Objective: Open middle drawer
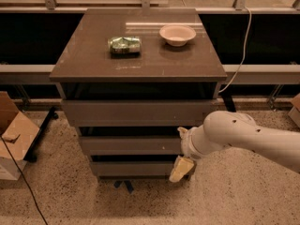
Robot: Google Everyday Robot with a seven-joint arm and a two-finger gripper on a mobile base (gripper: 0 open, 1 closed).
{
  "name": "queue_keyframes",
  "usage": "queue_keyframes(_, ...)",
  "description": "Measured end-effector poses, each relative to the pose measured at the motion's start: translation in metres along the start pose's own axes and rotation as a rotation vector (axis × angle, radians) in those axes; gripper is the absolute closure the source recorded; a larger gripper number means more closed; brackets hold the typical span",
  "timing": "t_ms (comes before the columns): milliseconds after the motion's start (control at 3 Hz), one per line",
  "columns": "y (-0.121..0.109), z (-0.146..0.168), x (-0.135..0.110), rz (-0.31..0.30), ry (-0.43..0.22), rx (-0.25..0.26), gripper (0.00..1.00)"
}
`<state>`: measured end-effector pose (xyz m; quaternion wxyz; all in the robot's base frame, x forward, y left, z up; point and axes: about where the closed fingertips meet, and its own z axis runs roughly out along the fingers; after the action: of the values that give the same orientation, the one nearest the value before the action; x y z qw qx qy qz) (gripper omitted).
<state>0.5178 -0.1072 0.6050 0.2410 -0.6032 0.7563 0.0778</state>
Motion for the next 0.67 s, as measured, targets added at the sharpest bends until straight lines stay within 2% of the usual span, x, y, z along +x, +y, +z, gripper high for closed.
queue_keyframes(667,-0.013,0.066,0.017,0.029,-0.054,-0.037,0.0)
